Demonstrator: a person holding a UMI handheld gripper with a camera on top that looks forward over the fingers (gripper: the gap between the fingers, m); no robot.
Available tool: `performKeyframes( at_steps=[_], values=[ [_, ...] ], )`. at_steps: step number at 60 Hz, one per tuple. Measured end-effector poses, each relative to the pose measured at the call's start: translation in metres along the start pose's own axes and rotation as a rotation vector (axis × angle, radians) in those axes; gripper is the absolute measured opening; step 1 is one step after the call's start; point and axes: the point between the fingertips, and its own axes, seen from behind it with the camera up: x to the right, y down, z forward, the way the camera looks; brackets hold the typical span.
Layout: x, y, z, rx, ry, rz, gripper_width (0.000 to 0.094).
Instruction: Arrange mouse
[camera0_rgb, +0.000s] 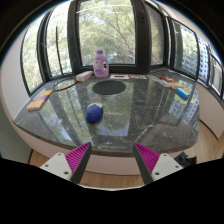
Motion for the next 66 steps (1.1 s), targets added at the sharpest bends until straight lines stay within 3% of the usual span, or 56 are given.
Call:
performKeyframes(
  at_steps=[11,18,27,31,33,44,54,59,66],
  values=[
    [-0.061,-0.055,0.093,0.119,-0.022,0.017,0.0855],
    [-0.073,-0.079,0.144,0.125,0.010,0.056,0.0846],
    [-0.076,-0.091,0.189,0.113,0.087,0.026,0.0748],
    [-0.076,-0.099,0.191,0.117,0.109,0.008,0.0619],
    [-0.077,-0.097,0.193,0.103,0.122,0.000,0.0507],
    [-0.075,-0.098,0.192,0.094,0.159,-0.034,0.0415],
    [-0.077,-0.099,0.186,0.047,0.115,0.013,0.0361],
    [-0.085,-0.126,0.165,0.086,0.082,0.007,0.0362],
    [-0.101,-0.196,0.113,0.212,0.013,-0.013,0.0361]
  ],
)
